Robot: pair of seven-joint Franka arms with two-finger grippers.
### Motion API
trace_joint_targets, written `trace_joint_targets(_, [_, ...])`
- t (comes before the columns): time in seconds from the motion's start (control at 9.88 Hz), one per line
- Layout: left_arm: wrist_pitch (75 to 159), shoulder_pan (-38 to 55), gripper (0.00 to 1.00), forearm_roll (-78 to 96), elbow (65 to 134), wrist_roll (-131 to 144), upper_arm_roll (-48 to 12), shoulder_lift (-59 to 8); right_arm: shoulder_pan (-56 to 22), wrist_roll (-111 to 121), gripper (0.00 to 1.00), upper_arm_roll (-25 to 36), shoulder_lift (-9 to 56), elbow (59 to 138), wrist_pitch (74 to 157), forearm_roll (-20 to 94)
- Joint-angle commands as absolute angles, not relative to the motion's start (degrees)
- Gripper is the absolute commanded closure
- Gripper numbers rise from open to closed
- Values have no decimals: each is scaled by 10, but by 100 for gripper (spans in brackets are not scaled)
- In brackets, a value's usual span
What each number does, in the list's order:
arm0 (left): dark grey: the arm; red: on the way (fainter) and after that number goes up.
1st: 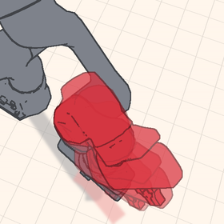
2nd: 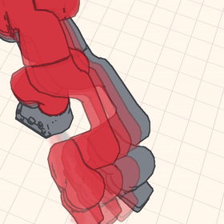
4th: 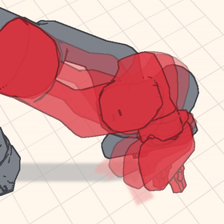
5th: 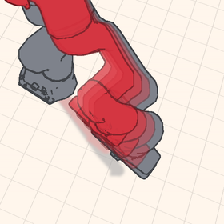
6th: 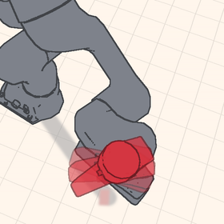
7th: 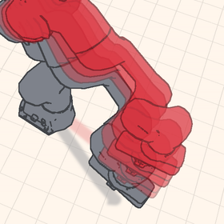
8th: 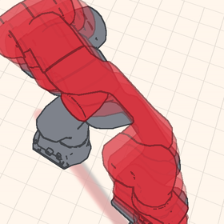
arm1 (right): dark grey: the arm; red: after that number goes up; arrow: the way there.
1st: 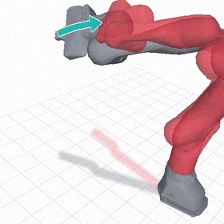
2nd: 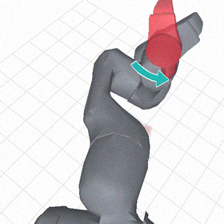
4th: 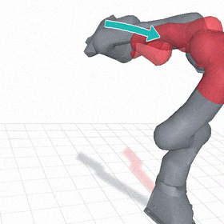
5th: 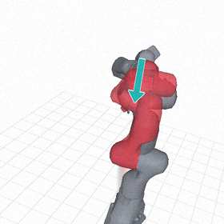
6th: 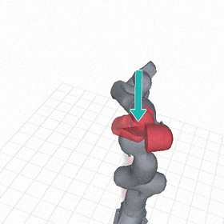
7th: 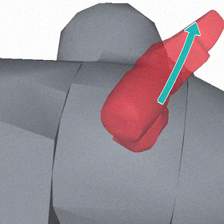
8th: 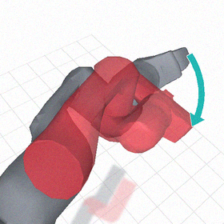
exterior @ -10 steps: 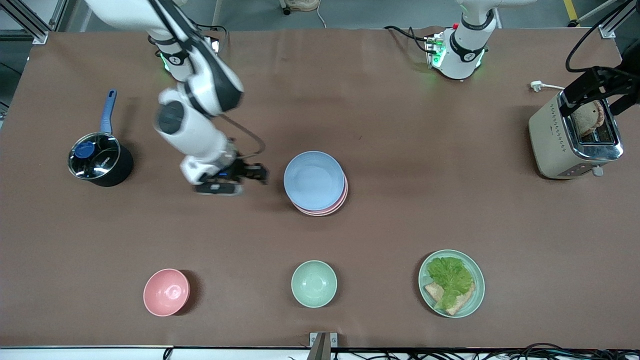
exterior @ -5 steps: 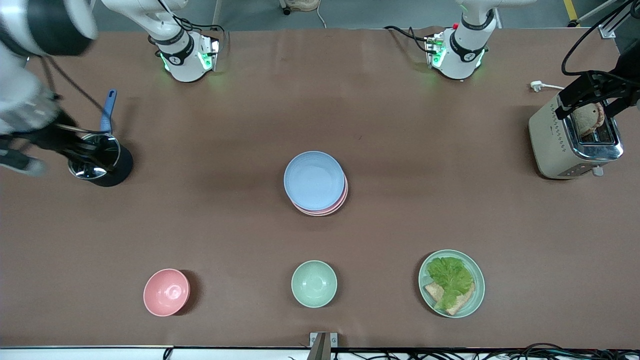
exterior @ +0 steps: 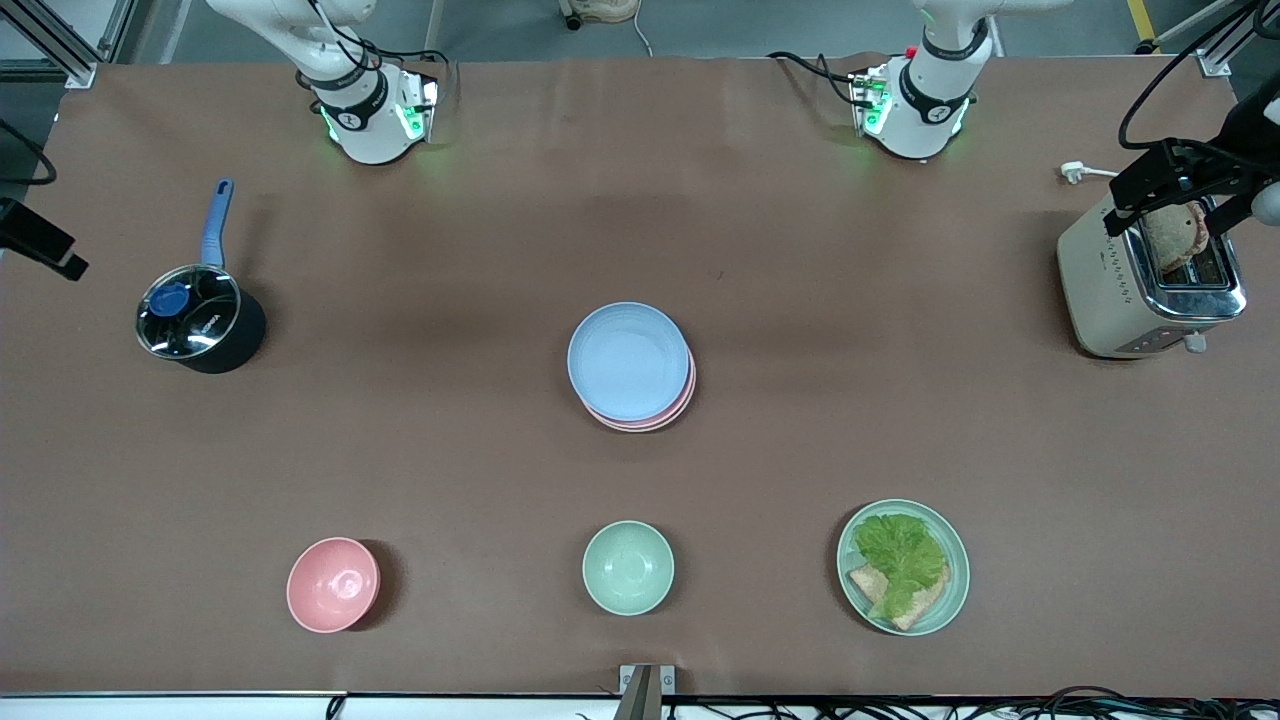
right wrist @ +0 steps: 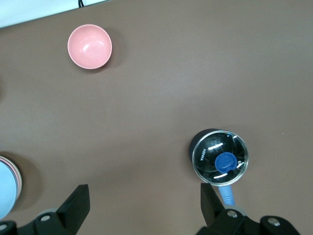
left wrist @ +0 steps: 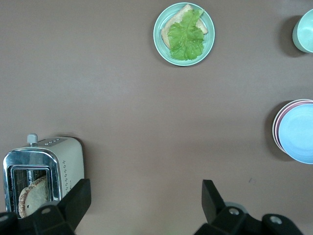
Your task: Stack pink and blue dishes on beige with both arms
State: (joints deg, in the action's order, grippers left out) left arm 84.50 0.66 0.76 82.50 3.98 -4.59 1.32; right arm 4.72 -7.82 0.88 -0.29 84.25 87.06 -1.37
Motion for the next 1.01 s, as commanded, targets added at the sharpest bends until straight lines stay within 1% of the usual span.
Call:
trace_joint_targets(0.0, [838, 4, 0, 15, 849, 31, -45, 19, 51, -57, 0, 15, 10, 827, 861, -3])
trace_joint_targets(0.91, [834, 4, 0, 17, 847, 31, -44, 19, 50, -64, 0, 14, 11, 830, 863, 0])
